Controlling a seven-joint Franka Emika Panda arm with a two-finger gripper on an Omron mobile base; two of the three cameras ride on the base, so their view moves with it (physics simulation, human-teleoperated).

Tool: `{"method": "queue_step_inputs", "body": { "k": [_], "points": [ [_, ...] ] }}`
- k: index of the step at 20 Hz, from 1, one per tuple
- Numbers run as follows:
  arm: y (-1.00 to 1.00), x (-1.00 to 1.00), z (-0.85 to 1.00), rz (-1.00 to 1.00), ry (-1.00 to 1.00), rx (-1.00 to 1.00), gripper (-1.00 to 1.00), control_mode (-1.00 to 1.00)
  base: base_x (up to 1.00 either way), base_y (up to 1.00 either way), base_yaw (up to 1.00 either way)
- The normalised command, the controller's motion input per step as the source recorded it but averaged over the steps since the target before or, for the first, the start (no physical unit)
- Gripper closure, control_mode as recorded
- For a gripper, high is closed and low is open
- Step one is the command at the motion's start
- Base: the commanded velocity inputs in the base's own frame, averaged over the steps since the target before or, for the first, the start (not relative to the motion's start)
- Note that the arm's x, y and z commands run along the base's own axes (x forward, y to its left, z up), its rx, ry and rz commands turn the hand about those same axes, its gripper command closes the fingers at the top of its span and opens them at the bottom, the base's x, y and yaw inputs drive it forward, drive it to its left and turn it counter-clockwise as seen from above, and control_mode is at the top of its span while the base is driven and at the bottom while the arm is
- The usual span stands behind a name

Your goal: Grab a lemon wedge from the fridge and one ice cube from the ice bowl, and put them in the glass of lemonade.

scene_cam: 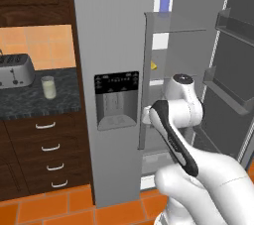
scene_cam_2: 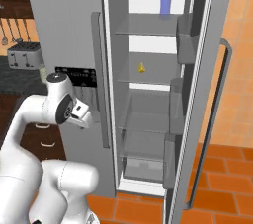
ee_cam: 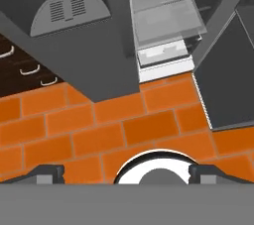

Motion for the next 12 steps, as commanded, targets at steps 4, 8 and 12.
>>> {"method": "queue_step_inputs", "body": {
  "k": [4, 8, 12],
  "points": [
    [0.02, -0.33, -0.03, 0.04, 0.0, 0.07, -1.0, -1.0, 0.0, 0.0, 0.0],
    [0.0, -0.39, 0.01, 0.21, -0.06, -0.04, -1.0, -1.0, 0.0, 0.0, 0.0],
    [0.0, -0.41, 0.0, 0.28, -0.19, -0.16, -1.0, -1.0, 0.0, 0.0, 0.0]
  ]
}}
